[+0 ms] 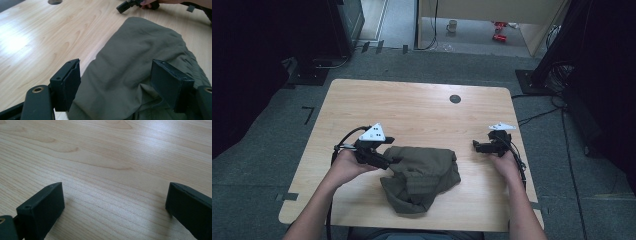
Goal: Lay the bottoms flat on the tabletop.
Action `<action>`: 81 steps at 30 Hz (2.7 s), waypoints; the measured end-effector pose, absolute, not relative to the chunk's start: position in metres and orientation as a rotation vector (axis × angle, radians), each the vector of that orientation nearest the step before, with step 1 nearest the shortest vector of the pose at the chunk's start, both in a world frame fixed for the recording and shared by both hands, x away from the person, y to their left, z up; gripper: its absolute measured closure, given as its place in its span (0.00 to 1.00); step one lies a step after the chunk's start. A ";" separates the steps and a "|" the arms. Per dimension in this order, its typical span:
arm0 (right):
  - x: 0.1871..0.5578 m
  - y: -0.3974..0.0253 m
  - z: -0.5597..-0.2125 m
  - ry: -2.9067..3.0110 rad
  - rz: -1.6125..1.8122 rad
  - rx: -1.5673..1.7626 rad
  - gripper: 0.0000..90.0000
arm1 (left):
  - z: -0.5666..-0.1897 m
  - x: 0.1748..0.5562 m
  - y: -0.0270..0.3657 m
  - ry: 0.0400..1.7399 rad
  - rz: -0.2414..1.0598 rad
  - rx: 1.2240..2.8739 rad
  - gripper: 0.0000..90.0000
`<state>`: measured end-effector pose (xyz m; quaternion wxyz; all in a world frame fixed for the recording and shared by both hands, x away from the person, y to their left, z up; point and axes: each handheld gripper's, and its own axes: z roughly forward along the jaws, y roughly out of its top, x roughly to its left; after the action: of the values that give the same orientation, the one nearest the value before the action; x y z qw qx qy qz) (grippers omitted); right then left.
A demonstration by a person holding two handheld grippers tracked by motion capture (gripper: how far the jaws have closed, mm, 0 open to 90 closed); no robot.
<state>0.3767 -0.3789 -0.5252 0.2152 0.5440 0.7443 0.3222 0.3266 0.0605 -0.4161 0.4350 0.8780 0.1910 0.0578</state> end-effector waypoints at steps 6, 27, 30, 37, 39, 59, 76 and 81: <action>0.377 -0.379 -0.525 2.064 0.893 1.509 0.02 | -0.420 0.321 0.050 0.444 0.107 2.187 0.27; 0.377 -0.379 -0.525 2.066 0.894 1.506 0.02 | -0.454 0.302 0.017 0.352 0.002 2.251 0.27; 0.377 -0.379 -0.525 2.066 0.894 1.506 0.02 | -0.455 0.299 0.014 0.334 0.036 2.268 0.27; 0.376 -0.378 -0.525 2.067 0.893 1.506 0.02 | -0.475 0.310 0.014 0.406 0.053 2.341 0.30; 0.376 -0.378 -0.525 2.067 0.893 1.505 0.02 | -0.477 0.312 0.013 0.387 0.026 2.346 0.41; 0.376 -0.378 -0.525 2.067 0.893 1.505 0.02 | -0.436 0.315 0.016 0.432 0.013 2.267 1.00; 0.376 -0.377 -0.525 2.064 0.898 1.509 0.02 | -0.394 0.372 0.012 0.506 0.040 2.227 1.00; 0.376 -0.377 -0.525 2.066 0.899 1.504 0.02 | -0.395 0.402 0.019 0.585 0.036 2.208 1.00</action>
<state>0.3760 -0.3769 -0.5254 0.2146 0.5424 0.7448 0.3242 0.4024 0.0188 -0.3953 0.4158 0.8790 0.2330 0.0145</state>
